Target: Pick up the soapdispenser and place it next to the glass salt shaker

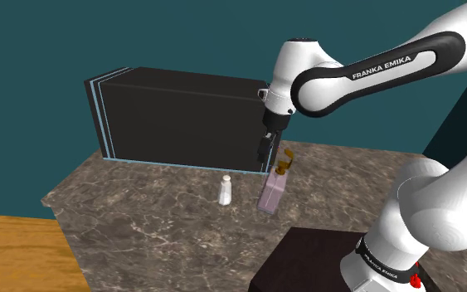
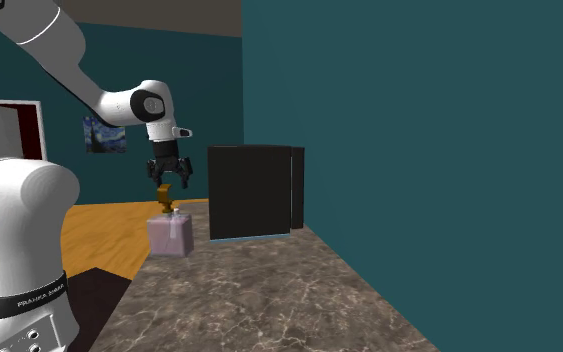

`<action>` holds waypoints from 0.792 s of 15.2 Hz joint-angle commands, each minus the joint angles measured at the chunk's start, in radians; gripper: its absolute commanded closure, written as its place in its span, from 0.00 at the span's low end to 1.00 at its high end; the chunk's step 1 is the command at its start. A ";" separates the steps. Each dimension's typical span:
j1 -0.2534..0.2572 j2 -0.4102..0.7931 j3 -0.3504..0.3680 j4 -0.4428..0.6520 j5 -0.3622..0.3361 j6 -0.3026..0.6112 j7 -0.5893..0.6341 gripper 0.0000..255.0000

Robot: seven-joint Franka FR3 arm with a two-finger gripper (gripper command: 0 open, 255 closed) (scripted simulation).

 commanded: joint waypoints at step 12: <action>0.005 -0.064 0.006 0.083 0.008 -0.147 -0.003 0.00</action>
